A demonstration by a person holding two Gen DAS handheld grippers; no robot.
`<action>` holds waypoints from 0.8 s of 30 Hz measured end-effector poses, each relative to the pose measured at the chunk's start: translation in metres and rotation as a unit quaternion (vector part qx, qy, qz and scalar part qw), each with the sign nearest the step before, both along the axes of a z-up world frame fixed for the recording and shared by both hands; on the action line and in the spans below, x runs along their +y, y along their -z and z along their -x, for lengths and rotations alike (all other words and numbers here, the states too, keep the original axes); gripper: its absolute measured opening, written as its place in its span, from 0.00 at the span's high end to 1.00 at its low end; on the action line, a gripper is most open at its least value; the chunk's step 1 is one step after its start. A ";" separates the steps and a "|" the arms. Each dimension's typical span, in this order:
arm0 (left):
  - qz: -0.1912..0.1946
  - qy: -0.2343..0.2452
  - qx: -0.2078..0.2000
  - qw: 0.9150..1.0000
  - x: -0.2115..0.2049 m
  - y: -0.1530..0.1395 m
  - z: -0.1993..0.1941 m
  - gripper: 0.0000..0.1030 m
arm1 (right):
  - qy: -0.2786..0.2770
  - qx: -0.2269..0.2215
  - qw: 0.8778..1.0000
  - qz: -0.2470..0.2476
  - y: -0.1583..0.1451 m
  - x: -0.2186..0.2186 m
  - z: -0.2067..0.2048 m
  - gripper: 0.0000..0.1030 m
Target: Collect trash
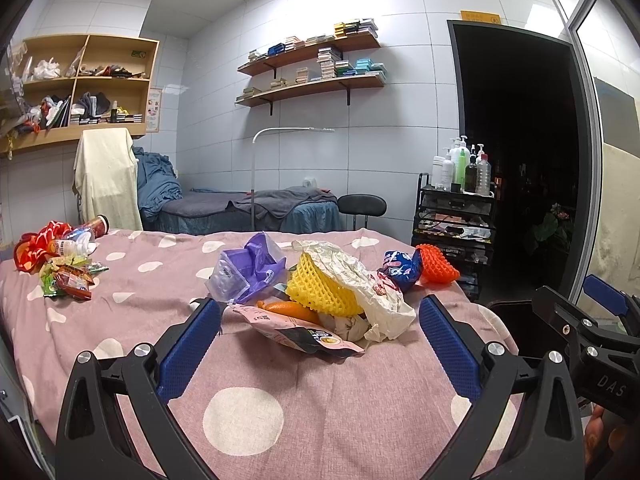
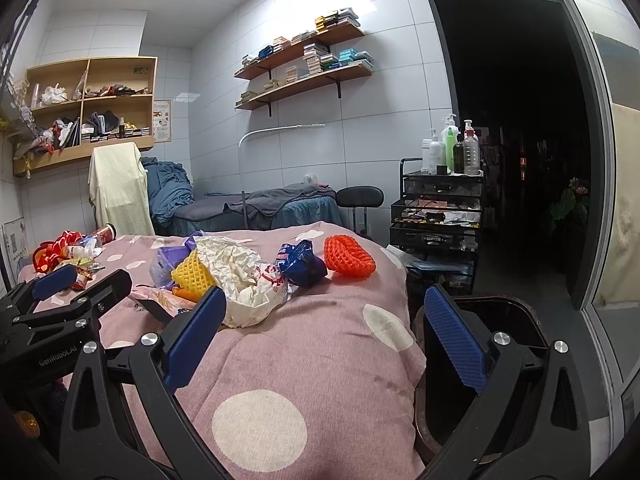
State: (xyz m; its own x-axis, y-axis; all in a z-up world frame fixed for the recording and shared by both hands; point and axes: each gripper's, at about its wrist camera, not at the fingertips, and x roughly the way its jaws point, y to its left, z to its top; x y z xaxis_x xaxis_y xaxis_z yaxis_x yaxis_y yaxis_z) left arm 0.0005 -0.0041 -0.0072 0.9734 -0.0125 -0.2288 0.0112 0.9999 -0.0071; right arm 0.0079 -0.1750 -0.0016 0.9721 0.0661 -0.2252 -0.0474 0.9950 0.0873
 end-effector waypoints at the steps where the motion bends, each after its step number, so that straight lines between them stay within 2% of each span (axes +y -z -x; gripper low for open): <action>1: 0.000 0.000 0.001 1.000 0.000 0.001 0.000 0.05 | 0.000 0.001 1.000 0.001 0.000 0.000 0.000 0.04; 24: 0.000 0.001 0.004 1.000 -0.001 0.004 -0.001 0.05 | -0.002 0.004 1.000 0.000 0.000 0.001 0.000 0.04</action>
